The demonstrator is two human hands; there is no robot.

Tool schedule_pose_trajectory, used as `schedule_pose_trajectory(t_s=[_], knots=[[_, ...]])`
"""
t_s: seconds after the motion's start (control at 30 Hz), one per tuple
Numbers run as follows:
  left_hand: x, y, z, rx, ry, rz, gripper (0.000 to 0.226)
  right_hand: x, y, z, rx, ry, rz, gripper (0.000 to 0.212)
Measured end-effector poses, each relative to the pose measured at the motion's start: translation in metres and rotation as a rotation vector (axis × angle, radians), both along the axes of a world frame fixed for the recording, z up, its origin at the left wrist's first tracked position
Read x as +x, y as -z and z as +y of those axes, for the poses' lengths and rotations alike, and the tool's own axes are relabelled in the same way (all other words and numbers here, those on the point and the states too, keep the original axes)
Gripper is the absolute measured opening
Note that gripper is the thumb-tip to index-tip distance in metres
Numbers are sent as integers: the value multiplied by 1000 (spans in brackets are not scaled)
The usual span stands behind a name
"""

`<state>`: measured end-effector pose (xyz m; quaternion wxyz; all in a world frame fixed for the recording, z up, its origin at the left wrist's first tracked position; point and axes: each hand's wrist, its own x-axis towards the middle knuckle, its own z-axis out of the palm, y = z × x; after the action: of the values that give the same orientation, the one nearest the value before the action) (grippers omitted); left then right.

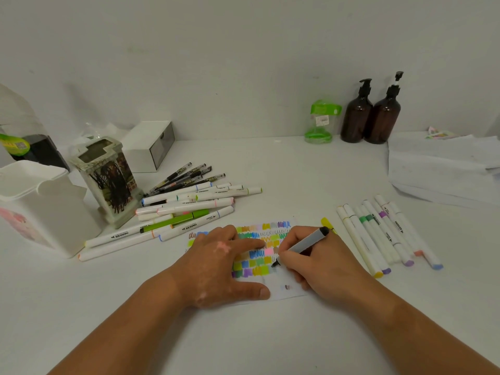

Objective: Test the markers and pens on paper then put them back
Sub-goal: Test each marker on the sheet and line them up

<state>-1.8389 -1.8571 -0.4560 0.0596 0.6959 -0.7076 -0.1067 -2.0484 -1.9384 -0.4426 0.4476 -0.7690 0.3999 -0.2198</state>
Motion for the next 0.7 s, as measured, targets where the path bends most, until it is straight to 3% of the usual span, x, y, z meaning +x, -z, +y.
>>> schedule_pose_trajectory(t_s=[0.33,0.4,0.47,0.57,0.7], knots=[[-1,-4,3,-26,9,19,87,-2,1,-2,78,-27,-78,9],[-1,-6,4,-78,-15,123,66,-3,1,-6,117,65,-212,14],[1,-10,4,-180,-74,348,42,-6,-2,-11,150,150,-358,19],[6,-13,4,-336,-174,645,50,-7,-5,-13,165,185,-481,14],[3,-9,3,-334,-206,755,50,-6,-5,-12,155,152,-516,11]])
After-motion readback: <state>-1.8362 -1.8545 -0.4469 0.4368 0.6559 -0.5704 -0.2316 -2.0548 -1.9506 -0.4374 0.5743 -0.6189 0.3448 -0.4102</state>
